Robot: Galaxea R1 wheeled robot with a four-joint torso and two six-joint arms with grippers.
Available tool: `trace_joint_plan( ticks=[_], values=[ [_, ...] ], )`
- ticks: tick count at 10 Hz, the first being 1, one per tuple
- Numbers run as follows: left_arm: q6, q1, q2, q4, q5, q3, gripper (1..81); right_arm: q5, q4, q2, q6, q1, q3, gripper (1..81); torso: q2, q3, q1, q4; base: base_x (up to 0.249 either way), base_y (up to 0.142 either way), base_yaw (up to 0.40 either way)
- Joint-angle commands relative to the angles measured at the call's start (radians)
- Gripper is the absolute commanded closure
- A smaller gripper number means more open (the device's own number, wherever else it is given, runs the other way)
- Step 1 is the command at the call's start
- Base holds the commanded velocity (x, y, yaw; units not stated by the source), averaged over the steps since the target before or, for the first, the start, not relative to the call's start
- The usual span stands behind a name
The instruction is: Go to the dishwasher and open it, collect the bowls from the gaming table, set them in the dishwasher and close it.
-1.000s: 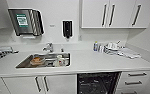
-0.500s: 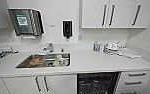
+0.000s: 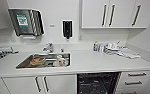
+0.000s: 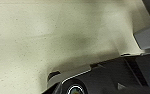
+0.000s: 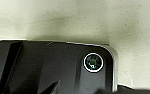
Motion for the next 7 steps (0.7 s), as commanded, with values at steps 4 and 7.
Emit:
trace_joint_plan(
  ticks=[4,7],
  values=[
    [0.000,0.057,0.263,-0.119,-0.002,-0.382,1.0,0.047,-0.044,0.140,-0.018,-0.024,-0.240,1.0,0.000,0.000,0.000,0.000,0.000,0.000,0.000],
    [-0.003,0.065,0.371,-0.122,0.001,-0.551,1.0,0.047,-0.042,0.210,-0.016,-0.039,-0.353,1.0,0.000,0.001,0.000,0.000,0.000,0.000,0.000]
  ],
)
